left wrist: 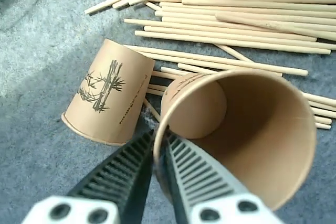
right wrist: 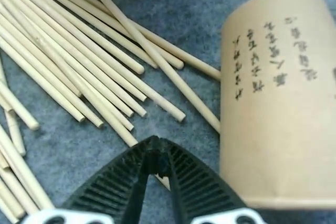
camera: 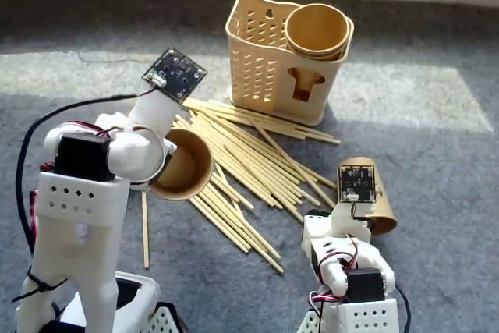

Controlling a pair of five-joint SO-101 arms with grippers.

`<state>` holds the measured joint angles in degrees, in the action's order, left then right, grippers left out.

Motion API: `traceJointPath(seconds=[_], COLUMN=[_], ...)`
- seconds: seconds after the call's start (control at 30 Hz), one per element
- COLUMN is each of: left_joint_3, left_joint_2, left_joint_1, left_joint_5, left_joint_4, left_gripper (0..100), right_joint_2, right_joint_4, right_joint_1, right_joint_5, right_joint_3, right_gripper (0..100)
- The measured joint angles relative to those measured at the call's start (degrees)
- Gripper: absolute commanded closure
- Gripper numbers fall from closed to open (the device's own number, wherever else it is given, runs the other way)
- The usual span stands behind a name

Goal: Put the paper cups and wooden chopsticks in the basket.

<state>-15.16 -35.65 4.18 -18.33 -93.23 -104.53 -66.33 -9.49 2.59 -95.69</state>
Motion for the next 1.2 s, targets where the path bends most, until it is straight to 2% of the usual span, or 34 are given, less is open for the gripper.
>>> traceJointPath(seconds=[0.4,0.63,1.2], left_joint_3=[14.1,21.6,23.8], left_joint_2=[0.0,0.0,0.1], left_joint_1=[0.0,7.6,17.7], left_joint_5=[7.7,12.9,24.7], left_joint_4=[-0.1,0.3,19.7], left_gripper=[99,99,99], right_joint_2=[0.0,0.0,0.0], right_joint_4=[0.0,0.0,0.0], right_joint_1=[0.0,0.0,0.0], right_joint_5=[0.0,0.0,0.0], right_joint_3=[0.0,0.0,0.0], right_gripper=[99.2,99.2,99.2])
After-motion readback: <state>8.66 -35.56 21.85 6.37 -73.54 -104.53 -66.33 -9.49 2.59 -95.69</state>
